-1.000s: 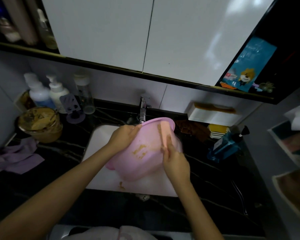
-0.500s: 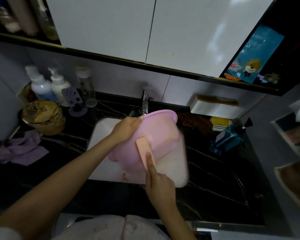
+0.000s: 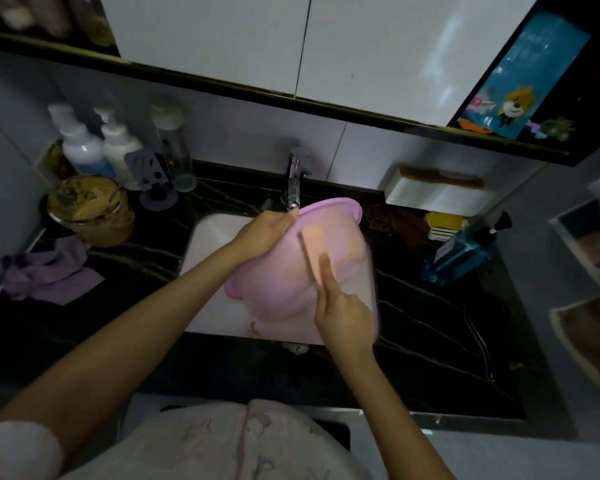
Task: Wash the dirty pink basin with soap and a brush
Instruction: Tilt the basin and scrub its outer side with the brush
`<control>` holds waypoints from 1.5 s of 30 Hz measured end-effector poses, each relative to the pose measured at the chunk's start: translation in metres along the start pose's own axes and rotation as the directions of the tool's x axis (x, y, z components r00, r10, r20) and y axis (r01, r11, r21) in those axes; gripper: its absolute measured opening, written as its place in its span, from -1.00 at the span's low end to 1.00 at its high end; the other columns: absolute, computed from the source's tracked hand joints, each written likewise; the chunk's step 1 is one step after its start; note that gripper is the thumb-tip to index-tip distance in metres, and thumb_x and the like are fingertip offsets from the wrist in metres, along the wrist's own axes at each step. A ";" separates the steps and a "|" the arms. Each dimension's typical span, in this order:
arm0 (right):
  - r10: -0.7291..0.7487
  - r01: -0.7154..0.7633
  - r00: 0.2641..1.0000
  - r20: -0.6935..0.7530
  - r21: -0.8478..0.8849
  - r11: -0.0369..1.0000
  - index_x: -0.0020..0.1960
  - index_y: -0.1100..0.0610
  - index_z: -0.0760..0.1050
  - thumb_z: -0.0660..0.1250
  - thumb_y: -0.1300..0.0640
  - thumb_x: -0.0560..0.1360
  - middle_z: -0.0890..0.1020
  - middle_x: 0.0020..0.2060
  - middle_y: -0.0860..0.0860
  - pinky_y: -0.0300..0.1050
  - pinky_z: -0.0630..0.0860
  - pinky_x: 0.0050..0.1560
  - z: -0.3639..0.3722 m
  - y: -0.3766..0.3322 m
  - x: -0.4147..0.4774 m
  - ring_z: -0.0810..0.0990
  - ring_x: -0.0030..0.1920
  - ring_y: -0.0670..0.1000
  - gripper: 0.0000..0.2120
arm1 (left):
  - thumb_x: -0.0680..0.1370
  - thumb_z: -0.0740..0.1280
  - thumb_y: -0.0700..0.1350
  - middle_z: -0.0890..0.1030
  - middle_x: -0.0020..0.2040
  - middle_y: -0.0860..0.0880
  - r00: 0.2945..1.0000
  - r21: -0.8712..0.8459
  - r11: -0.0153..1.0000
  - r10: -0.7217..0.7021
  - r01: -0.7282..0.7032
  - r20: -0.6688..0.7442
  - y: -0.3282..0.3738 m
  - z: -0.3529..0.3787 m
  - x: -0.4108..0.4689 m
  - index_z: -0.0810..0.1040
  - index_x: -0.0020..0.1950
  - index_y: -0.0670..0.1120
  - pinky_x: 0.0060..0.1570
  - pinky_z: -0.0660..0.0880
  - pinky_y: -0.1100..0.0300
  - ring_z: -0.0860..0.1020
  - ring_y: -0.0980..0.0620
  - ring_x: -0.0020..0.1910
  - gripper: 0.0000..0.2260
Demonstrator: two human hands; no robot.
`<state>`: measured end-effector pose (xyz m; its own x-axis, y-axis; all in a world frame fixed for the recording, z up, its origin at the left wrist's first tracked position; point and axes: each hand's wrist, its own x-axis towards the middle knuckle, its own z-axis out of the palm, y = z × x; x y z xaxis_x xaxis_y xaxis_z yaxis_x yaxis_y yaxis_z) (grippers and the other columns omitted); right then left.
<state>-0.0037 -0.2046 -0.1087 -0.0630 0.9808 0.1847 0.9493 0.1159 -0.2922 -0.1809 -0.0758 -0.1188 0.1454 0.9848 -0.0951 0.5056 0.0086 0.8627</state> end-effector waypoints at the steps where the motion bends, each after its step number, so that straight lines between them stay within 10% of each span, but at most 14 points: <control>1: 0.058 -0.058 0.998 -0.013 -0.002 0.998 0.52 -0.09 -0.09 0.00 -0.02 0.60 0.42 -0.54 0.01 -0.12 0.36 -0.55 -0.004 -0.004 0.011 0.48 -0.55 0.05 -0.47 | 0.48 0.02 0.35 0.60 -0.27 0.01 1.000 -0.001 1.000 0.001 -0.001 0.017 0.001 0.002 0.001 0.52 -0.29 -0.02 0.06 0.47 0.02 0.57 -0.06 -0.17 -0.48; 8: -0.125 0.129 0.988 0.093 -0.040 0.991 0.49 -0.02 0.17 0.17 0.04 0.48 0.43 -0.64 -0.02 -0.19 0.16 -0.65 0.014 0.008 -0.030 0.37 -0.68 -0.01 -0.42 | 0.55 0.08 0.25 0.55 -0.31 0.02 0.997 -0.116 0.993 -0.001 0.010 0.079 -0.005 -0.005 0.000 0.51 -0.35 0.02 -0.01 0.45 0.04 0.48 0.06 -0.26 -0.55; 14: 0.087 -0.087 0.996 0.021 0.032 0.996 0.54 -0.07 -0.04 -0.01 -0.05 0.62 0.47 -0.46 0.04 -0.19 0.24 -0.51 -0.001 0.002 0.018 0.48 -0.48 0.06 -0.49 | 0.46 0.04 0.36 0.64 -0.23 -0.01 0.992 -0.066 0.998 -0.001 0.009 0.127 0.005 0.001 0.001 0.56 -0.23 -0.08 0.07 0.50 0.02 0.59 -0.01 -0.19 -0.44; 20: -0.207 0.227 0.967 0.149 -0.133 0.965 0.45 -0.03 0.27 0.51 0.06 0.29 0.43 -0.64 -0.02 -0.24 0.03 -0.57 0.018 0.006 -0.028 0.37 -0.69 0.01 -0.21 | 0.46 0.00 0.36 0.65 -0.09 -0.06 0.998 0.053 0.998 -0.027 0.024 0.063 0.010 -0.015 -0.007 0.58 -0.18 0.02 0.12 0.47 0.01 0.59 -0.09 -0.02 -0.48; 24: -0.160 0.166 0.985 0.063 -0.123 0.978 0.51 -0.04 0.14 0.25 -0.01 0.52 0.52 -0.56 0.03 -0.18 0.18 -0.57 0.004 0.009 -0.005 0.46 -0.60 0.07 -0.40 | 0.56 0.05 0.16 0.58 -0.13 -0.05 0.971 0.265 0.963 0.103 -0.044 -0.215 -0.023 0.000 -0.046 0.45 0.00 -0.08 -0.19 0.41 0.11 0.51 -0.04 -0.17 -0.64; 28: -0.045 0.053 0.994 0.101 -0.078 0.996 0.51 -0.16 -0.17 -0.01 -0.06 0.64 0.50 -0.36 0.06 -0.12 0.36 -0.46 -0.016 0.017 0.023 0.45 -0.44 0.03 -0.48 | 0.64 0.08 0.03 0.53 -0.23 -0.09 0.963 0.093 0.994 -0.025 0.052 -0.268 -0.057 0.009 -0.077 0.41 -0.06 -0.11 -0.35 0.51 0.02 0.53 -0.09 -0.27 -0.75; 33: 0.142 -0.147 0.988 0.068 0.076 0.986 0.54 -0.12 -0.08 -0.07 -0.08 0.64 0.54 -0.30 0.08 -0.13 0.36 -0.45 -0.015 0.007 0.045 0.49 -0.37 0.02 -0.51 | 0.64 0.11 -0.05 0.51 -0.31 -0.11 0.943 0.098 0.995 0.006 0.028 -0.333 -0.041 0.013 -0.071 0.38 -0.20 -0.11 -0.37 0.35 0.13 0.49 -0.12 -0.30 -0.75; 38: -0.253 0.257 0.960 0.117 -0.020 0.966 0.51 -0.20 -0.11 -0.10 -0.17 0.58 0.60 -0.39 0.14 -0.03 0.36 -0.43 0.002 0.012 0.002 0.58 -0.39 0.20 -0.49 | 0.61 0.09 0.03 0.50 -0.33 -0.05 0.940 0.061 0.998 0.032 -0.012 -0.340 -0.031 0.008 -0.057 0.38 -0.27 -0.01 -0.38 0.28 0.19 0.47 -0.06 -0.32 -0.71; 42: 0.161 -0.165 0.986 0.043 0.114 0.980 0.53 -0.13 -0.03 0.00 -0.03 0.64 0.48 -0.36 0.05 -0.16 0.32 -0.45 -0.007 0.032 0.041 0.48 -0.41 0.03 -0.51 | 0.63 0.10 0.01 0.51 -0.31 -0.04 0.942 0.084 0.996 0.029 -0.001 -0.336 -0.025 0.007 -0.052 0.38 -0.24 -0.02 -0.38 0.27 0.21 0.45 -0.04 -0.31 -0.73; 45: 0.057 -0.056 0.998 -0.001 0.133 0.990 0.52 -0.09 0.09 -0.03 -0.08 0.59 0.49 -0.47 0.09 -0.13 0.33 -0.51 0.009 0.000 0.019 0.49 -0.51 0.08 -0.50 | 0.64 0.10 -0.01 0.53 -0.26 -0.05 0.940 0.100 0.995 0.009 0.027 -0.341 -0.028 0.002 -0.050 0.43 -0.19 -0.06 -0.35 0.27 0.17 0.47 -0.06 -0.26 -0.74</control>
<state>-0.0075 -0.1846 -0.1139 -0.0088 0.9856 0.1686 0.9020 0.0806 -0.4242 -0.2007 -0.1254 -0.1391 -0.1490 0.9850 0.0877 0.5917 0.0178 0.8059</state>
